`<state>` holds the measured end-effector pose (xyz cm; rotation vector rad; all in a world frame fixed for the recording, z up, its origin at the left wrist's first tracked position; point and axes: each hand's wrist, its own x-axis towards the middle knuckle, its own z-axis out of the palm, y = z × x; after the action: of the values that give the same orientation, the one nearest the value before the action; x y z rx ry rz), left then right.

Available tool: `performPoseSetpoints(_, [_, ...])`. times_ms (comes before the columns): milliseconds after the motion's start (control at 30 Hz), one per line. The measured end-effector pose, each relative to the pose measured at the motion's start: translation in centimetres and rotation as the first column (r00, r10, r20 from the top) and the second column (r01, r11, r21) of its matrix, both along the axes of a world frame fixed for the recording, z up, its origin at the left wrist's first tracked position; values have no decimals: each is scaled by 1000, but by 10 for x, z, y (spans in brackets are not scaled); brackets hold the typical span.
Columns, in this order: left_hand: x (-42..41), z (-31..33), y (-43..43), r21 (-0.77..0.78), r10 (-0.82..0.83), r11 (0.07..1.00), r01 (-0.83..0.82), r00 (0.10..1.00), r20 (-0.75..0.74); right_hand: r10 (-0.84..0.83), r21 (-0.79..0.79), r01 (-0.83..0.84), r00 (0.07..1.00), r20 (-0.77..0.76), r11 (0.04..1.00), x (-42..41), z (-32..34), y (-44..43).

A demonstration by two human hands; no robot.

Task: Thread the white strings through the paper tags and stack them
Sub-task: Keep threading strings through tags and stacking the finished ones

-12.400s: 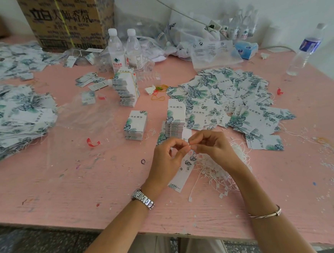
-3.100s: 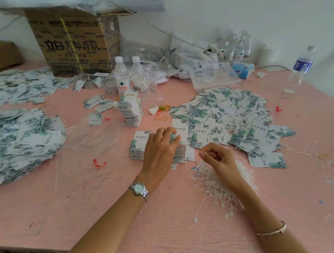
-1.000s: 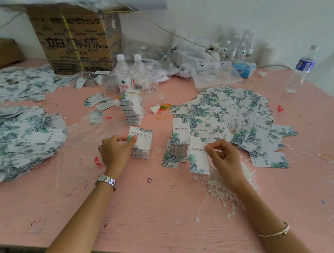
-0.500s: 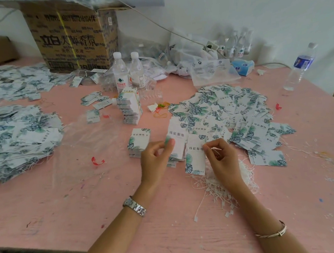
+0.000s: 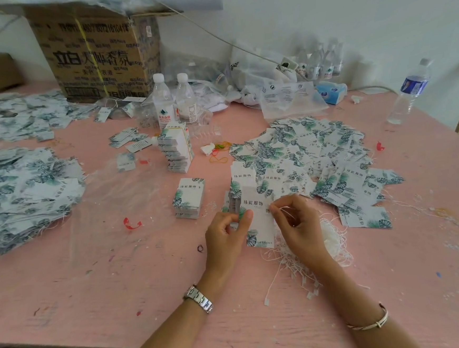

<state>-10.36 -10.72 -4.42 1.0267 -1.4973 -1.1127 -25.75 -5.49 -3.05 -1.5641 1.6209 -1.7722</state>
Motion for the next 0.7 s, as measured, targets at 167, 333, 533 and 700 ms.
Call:
performPoseSetpoints(167, [-3, -2, 4, -29, -4, 1000, 5, 999, 33, 7, 6, -6, 999, -48, 1000, 1, -2, -1])
performPoseSetpoints(333, [-2, -2, 7, -36, -53, 998, 53, 999, 11, 31, 35, -30, 998, -54, 999, -1, -4, -1])
performPoseSetpoints(533, [-2, 1, 9, 66, -123, 988, 138, 974, -190, 37, 57, -31, 994, -106, 998, 0, -5, -1])
performPoseSetpoints(700, [-2, 3, 10, 76, -113, 988, 133, 969, -220, 43, 50, -38, 994, -97, 998, -1, -7, -2])
